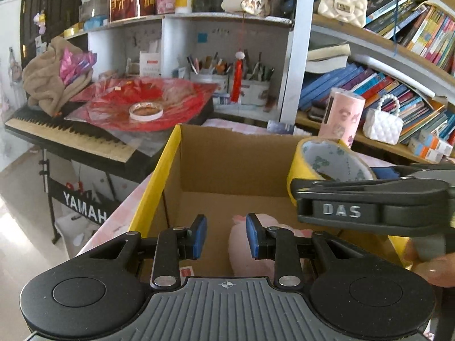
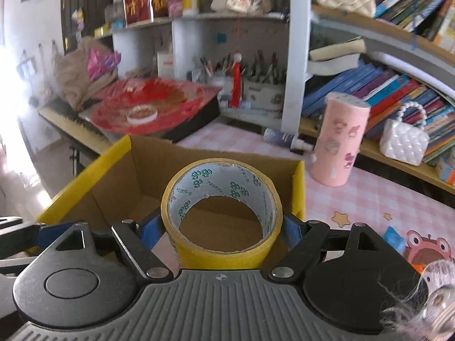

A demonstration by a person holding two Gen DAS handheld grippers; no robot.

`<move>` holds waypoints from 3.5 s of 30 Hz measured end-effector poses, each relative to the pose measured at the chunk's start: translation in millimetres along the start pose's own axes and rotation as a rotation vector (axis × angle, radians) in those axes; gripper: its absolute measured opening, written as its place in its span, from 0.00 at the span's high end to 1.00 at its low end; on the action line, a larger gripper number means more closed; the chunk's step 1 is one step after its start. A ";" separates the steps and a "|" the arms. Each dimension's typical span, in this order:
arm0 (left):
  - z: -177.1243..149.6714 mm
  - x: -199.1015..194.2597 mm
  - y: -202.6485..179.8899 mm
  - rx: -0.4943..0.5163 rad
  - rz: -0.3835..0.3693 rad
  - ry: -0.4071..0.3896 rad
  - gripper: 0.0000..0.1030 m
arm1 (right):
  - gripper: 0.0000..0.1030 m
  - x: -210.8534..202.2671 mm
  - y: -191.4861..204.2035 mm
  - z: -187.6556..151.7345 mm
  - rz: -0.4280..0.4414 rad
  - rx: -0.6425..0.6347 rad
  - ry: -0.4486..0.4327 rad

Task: Organize objects
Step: 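Carry the white card box and yellow tape roll with both tools to the yellow box, then open both tools to drop the card box and tape roll into the box, then withdraw both tools from the box toward the remaining table items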

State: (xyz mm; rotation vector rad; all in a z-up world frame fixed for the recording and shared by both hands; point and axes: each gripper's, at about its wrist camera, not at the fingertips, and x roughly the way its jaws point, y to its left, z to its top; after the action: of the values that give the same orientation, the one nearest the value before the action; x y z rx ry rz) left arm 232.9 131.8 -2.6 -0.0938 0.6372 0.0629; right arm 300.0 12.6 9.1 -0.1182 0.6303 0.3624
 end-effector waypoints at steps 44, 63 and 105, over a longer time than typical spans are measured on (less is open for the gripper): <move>-67.0 -117.7 34.3 -0.098 0.029 -0.083 0.15 | 0.06 -143.9 38.8 -91.4 -0.083 0.023 -0.097; -134.4 -144.9 38.1 -0.109 0.050 0.099 0.15 | 0.07 -179.7 67.4 -164.8 -0.135 0.049 0.016; -147.1 -137.2 -100.9 0.163 -0.263 0.164 0.14 | 0.06 -271.2 -44.3 -244.8 -0.478 0.361 0.065</move>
State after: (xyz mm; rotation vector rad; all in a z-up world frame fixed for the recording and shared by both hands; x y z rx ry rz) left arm 44.8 11.8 -31.6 -0.0247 0.7863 -0.2524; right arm -22.2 -161.7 -26.2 0.0660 0.6997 -0.2188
